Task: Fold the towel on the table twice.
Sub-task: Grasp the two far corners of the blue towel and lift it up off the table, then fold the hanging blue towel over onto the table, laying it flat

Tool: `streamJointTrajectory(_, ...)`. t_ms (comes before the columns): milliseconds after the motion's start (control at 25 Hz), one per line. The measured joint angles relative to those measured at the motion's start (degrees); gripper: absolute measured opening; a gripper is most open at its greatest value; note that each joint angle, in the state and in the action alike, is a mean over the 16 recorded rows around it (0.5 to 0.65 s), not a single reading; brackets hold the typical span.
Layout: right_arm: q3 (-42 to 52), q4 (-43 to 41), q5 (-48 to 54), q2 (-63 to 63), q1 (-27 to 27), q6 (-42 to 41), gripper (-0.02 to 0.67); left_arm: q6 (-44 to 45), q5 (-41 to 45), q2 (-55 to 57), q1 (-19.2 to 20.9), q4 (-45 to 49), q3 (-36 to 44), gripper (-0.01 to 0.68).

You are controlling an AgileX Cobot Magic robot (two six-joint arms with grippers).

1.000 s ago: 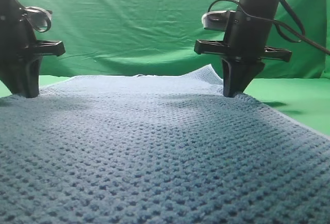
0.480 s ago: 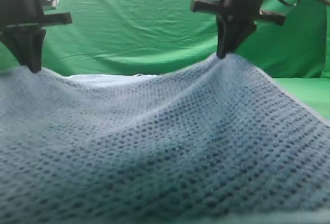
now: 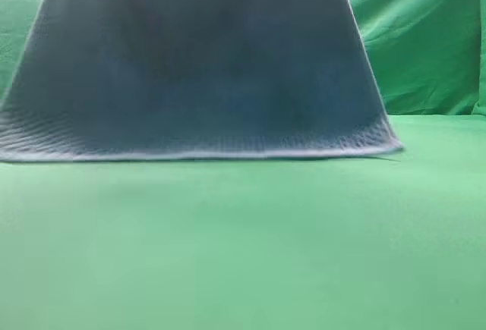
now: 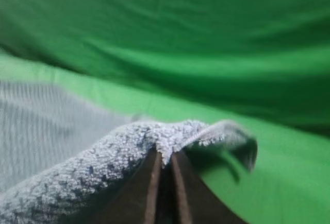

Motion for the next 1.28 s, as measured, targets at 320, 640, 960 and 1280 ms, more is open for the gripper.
streamJointTrajectory(320, -6.4, -6.5, 3.6, -0.5, 0.0, 1.5, 0.000, 1.3, 0.0, -0.3, 0.0, -2.3, -5.3, 0.000)
streamJointTrajectory(640, -3.9, -11.8, 12.4, -2.0, 0.0, 4.2, 0.000, 1.3, -1.0, -3.2, 0.0, -1.9, 3.0, 0.000)
streamJointTrajectory(960, 8.5, -12.5, 13.6, -8.0, 0.0, 5.6, 0.000, 0.8, -6.3, -12.4, 0.0, -2.4, 20.4, 0.000)
streamJointTrajectory(1280, 27.0, -10.4, 9.7, -20.2, 0.2, 6.0, 0.000, 1.5, -11.2, -26.0, -0.1, -5.0, 39.5, 0.000)
